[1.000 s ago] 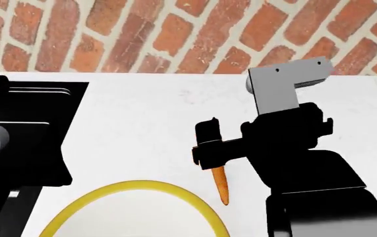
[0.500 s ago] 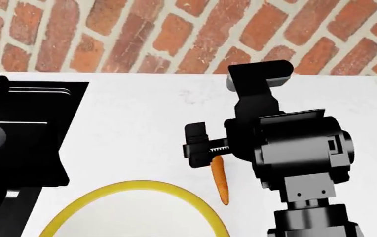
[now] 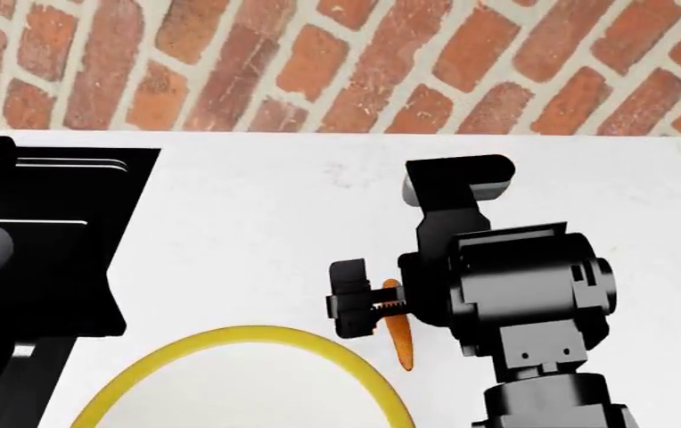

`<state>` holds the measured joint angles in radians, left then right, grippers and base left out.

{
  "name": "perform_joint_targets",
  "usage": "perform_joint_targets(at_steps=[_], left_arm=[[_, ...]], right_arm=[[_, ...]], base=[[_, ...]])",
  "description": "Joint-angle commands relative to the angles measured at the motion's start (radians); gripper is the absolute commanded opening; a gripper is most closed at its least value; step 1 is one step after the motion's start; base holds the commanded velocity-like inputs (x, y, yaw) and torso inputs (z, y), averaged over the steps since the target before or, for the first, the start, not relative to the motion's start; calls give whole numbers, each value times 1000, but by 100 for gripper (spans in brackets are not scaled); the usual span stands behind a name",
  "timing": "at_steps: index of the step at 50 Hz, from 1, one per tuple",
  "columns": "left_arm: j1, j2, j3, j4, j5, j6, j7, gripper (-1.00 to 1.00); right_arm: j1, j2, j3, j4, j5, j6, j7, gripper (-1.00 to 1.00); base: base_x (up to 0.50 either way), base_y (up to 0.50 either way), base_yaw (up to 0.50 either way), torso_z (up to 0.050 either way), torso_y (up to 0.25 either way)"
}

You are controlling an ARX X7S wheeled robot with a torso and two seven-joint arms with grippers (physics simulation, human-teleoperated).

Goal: There is a mixed pile of frozen fruits and vegetables on the counter. Locate all the frozen vegetables and place the items in a bowl on the counter. Take all the frozen fruits and defrost them in a running sink.

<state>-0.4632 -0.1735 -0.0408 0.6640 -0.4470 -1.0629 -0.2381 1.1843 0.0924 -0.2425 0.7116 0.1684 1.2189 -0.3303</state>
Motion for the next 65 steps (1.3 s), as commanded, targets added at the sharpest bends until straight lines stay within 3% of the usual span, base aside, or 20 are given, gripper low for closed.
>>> perform_joint_targets(at_steps=[1, 11, 19, 22, 26, 30, 33, 46, 53, 60, 61, 65], left_arm=[[-2, -2, -2, -1, -12, -3, -7, 100], [2, -5, -6, 1, -25, -4, -10, 100], [3, -8, 2, -8, -24, 7, -14, 100], [8, -13, -7, 5, -33, 0, -14, 100], [20, -23, -22, 21, -46, -7, -11, 100], [11, -16, -1, -9, -32, 15, -15, 100], [3, -14, 10, -16, -29, 14, -21, 100], [12, -22, -5, 3, -51, 3, -26, 100], [24, -29, -13, 4, -57, 14, -24, 100], [18, -29, 2, -8, -53, 21, -29, 100], [6, -26, 8, -13, -52, 14, -34, 100], [3, -24, 15, -20, -52, 18, -36, 100]], right_arm=[[-16, 5, 1, -25, 11, 8, 11, -100], [30, 25, 31, -204, 35, 109, 29, -100], [14, 26, -4, -573, 111, 348, 22, -100], [33, 105, -54, -629, 559, 351, 373, -100], [26, 145, -99, -711, 1058, 350, 692, -100], [-15, 158, -141, -757, 1348, 343, 915, -100], [-44, 155, -166, -781, 1446, 330, 985, -100], [-186, 161, -268, -866, 1467, 272, 990, -100], [-182, 158, -304, -835, 1404, 248, 913, -100], [-178, 165, -312, -823, 1444, 244, 936, -100], [-174, 166, -309, -823, 1453, 242, 944, 100], [-155, 173, -299, -836, 1503, 235, 987, 100]], base=[[0, 0, 0, 0, 0], [0, 0, 0, 0, 0], [0, 0, 0, 0, 0], [0, 0, 0, 0, 0], [0, 0, 0, 0, 0], [0, 0, 0, 0, 0], [0, 0, 0, 0, 0], [0, 0, 0, 0, 0], [0, 0, 0, 0, 0], [0, 0, 0, 0, 0], [0, 0, 0, 0, 0], [0, 0, 0, 0, 0]])
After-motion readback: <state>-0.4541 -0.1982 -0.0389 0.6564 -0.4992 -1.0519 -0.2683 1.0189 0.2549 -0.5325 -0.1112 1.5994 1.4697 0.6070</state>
